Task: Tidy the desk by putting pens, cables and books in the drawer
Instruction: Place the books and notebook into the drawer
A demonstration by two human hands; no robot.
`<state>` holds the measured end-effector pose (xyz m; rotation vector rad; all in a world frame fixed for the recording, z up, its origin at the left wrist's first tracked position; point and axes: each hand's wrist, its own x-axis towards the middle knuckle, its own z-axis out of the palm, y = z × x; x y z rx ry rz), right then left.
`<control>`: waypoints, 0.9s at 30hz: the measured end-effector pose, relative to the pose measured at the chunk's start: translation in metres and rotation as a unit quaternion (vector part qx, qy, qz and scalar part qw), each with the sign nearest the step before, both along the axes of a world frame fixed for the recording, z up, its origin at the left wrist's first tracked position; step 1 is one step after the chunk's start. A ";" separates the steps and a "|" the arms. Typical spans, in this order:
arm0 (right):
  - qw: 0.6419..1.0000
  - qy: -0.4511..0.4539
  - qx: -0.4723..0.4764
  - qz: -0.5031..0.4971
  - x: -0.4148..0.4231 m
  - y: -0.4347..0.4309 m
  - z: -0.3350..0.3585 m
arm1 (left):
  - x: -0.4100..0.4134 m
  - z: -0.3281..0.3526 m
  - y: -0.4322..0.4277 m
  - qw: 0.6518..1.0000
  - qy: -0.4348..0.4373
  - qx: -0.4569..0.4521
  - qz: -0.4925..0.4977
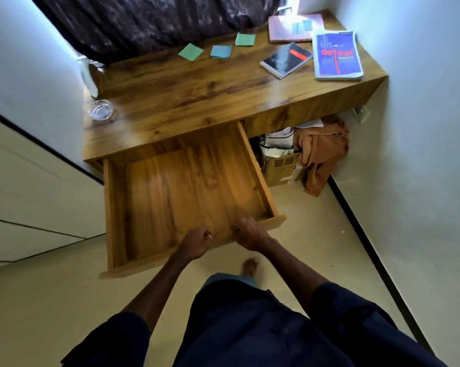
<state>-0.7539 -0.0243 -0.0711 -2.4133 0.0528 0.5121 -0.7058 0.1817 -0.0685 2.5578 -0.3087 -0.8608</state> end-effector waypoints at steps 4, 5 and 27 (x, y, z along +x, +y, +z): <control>0.993 0.002 -0.007 -0.119 0.010 -0.084 0.020 | 0.031 -0.005 -0.082 0.996 0.003 -0.094 -0.001; 0.990 -0.004 -0.007 -0.138 0.011 -0.107 0.024 | 0.036 -0.004 -0.106 0.993 0.006 -0.114 -0.020; 0.969 -0.035 0.008 -0.246 0.075 -0.507 0.042 | 0.095 0.023 -0.519 0.981 -0.040 -0.187 0.043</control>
